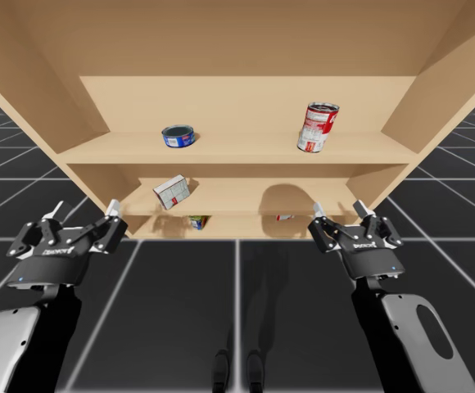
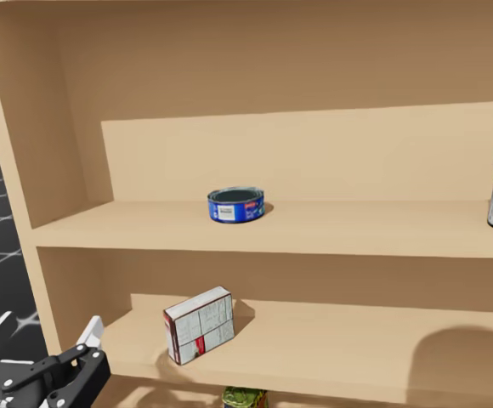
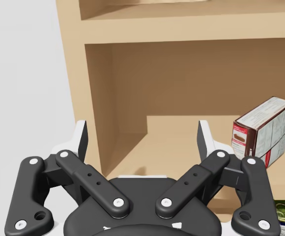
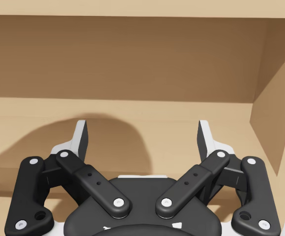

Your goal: Look through the shelves, find the tuna can, and take it.

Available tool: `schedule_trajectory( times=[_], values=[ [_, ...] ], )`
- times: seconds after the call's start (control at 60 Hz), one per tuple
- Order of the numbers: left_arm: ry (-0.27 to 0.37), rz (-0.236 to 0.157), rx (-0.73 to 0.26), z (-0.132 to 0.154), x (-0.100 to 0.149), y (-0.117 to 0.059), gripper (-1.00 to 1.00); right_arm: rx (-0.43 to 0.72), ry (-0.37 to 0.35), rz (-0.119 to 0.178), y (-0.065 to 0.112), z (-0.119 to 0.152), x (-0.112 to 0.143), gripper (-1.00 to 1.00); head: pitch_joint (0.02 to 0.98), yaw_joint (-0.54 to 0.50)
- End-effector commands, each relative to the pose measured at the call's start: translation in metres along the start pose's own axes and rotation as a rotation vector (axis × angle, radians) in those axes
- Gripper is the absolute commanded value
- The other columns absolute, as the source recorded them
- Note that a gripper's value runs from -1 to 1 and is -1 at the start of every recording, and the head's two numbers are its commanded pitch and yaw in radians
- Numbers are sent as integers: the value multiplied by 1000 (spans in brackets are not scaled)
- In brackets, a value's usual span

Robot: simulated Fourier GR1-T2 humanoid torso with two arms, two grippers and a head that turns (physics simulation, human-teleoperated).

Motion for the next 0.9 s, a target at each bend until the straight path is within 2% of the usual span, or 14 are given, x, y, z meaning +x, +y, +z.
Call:
schedule_trajectory(
  times=[0.017, 0.117, 0.167, 0.25, 0.433, 0.567, 0.667, 0.733, 0.9],
  values=[
    [-34, 14, -39, 12, 23, -13, -1000, -1, 4, -1, 0, 0, 0, -1000, 312, 210],
    [-36, 22, -72, 21, 45, -18, -1000, -4, 5, -4, 0, 0, 1, -1000, 309, 212],
    [-35, 13, -102, 24, 59, -22, -1000, -5, 7, -2, 0, 0, 1, -1000, 310, 215],
    [-30, 26, -158, 24, 80, -27, -1000, -5, 8, 3, 0, 0, 0, -1000, 311, 222],
    [0, 63, -277, 8, 114, -38, -1000, -4, 10, 6, 0, -1, 0, -1000, 311, 237],
    [43, 79, -327, -14, 124, -51, -1000, -9, 8, 7, -1, -1, 1, -1000, 310, 241],
    [64, 65, -341, -30, 129, -59, -1000, -12, 9, 5, -2, -1, 1, -1000, 310, 244],
    [85, 77, -360, -40, 130, -64, -1000, -11, 8, -9, -3, -1, 2, -1000, 311, 246],
    [102, 54, -388, -64, 130, -82, -1000, -14, 9, -12, -4, -2, 2, -1000, 309, 247]
  ],
)
